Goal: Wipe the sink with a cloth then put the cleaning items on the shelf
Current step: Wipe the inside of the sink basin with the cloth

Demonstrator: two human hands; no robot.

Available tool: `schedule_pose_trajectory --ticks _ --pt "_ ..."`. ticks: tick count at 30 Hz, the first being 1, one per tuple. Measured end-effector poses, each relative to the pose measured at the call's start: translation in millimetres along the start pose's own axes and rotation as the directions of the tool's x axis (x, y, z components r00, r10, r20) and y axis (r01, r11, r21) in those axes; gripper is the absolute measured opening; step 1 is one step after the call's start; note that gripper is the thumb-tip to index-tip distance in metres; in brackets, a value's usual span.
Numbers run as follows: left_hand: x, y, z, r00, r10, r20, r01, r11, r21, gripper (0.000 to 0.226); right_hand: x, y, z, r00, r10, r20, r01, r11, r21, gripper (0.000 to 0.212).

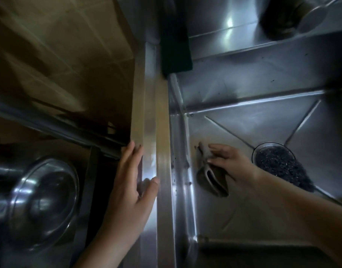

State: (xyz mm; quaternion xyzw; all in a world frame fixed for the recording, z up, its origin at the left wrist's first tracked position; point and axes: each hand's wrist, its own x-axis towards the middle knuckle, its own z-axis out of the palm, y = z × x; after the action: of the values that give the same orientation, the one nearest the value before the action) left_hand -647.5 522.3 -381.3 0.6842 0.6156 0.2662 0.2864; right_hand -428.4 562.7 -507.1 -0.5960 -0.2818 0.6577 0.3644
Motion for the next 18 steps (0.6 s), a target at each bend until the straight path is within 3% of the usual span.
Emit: schedule_pose_trajectory --ticks 5,9,13,18 --pt "74 10 0 0.991 0.131 0.034 -0.134 0.982 0.136 0.055 4 -46 18 0.997 -0.058 -0.04 0.07 0.905 0.421 0.037" --pt "147 15 1 0.984 0.16 0.078 -0.176 0.945 0.277 0.052 15 -80 44 0.994 -0.086 -0.067 0.109 0.807 0.58 0.038" --pt "199 9 0 0.983 0.078 0.164 -0.132 0.927 0.351 0.047 25 -101 69 0.983 -0.133 -0.129 0.186 0.737 0.65 0.037" --pt "200 -2 15 0.98 0.135 0.144 -0.19 0.845 0.501 0.044 30 -104 102 0.961 -0.236 -0.145 0.277 0.795 0.54 0.041"
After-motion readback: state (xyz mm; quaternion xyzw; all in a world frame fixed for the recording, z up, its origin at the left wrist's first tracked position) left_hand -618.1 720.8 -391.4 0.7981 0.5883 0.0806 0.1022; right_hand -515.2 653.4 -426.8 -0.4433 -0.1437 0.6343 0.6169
